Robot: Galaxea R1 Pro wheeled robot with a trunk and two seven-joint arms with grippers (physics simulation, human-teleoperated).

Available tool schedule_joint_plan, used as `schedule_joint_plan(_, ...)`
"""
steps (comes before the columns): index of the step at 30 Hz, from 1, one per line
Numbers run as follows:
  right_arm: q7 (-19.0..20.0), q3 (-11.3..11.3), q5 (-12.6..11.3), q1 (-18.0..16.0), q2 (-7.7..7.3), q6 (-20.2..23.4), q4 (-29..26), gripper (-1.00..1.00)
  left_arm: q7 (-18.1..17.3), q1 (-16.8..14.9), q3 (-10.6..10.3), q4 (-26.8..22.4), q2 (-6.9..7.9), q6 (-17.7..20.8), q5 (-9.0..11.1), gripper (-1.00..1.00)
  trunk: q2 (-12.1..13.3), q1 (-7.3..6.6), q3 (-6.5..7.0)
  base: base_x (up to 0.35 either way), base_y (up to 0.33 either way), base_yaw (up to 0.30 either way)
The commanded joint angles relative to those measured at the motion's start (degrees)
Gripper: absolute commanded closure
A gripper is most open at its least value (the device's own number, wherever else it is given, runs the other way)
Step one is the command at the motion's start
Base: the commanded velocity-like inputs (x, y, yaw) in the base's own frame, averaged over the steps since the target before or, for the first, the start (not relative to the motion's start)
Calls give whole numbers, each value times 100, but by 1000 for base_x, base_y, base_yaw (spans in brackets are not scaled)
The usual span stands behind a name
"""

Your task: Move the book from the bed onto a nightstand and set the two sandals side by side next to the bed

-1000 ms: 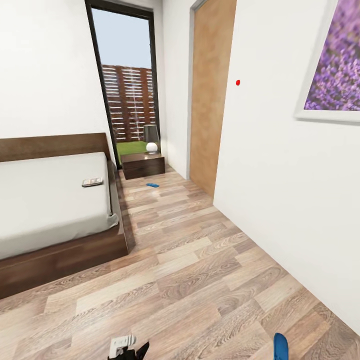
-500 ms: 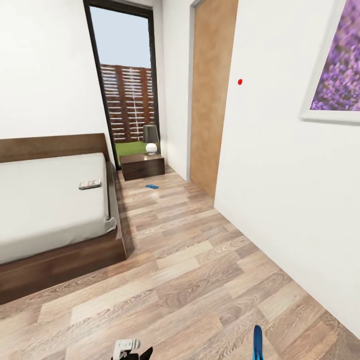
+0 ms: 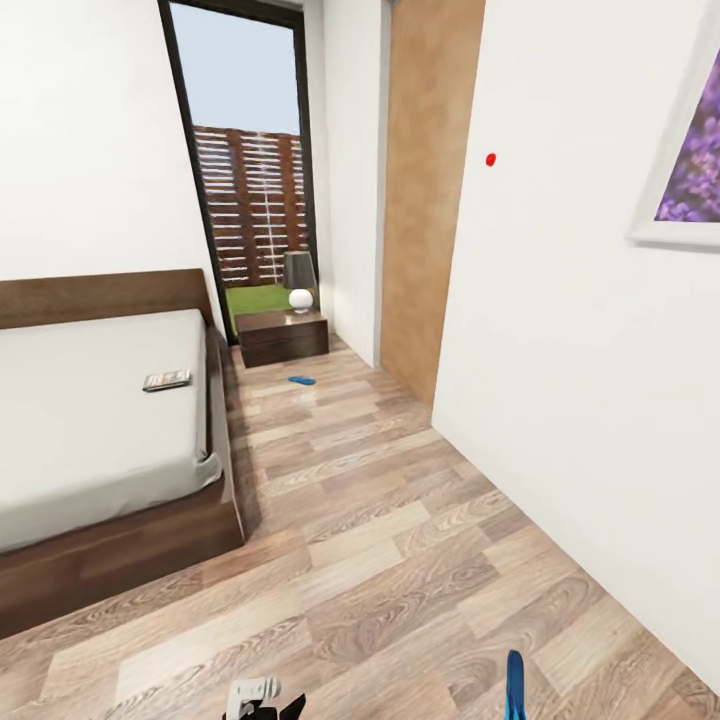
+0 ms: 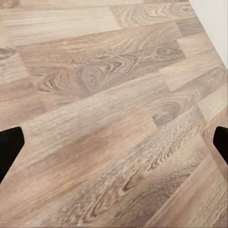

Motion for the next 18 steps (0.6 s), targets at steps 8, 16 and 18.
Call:
schedule_joint_plan(8, 22, 6, -31, -4, 12, 9, 5, 100, 1, -4, -24, 7, 4, -24, 37, -100, -2, 3, -5, 330, -36, 0)
schedule_joint_plan(16, 23, 6, -30, -4, 17, 9, 5, 100, 3, -4, -24, 7, 4, -24, 37, -100, -2, 3, -5, 327, -107, 0)
schedule_joint_plan(18, 23, 6, -30, -4, 17, 9, 5, 100, 2, -4, -24, 7, 4, -24, 37, -100, -2, 3, -5, 325, -120, 0)
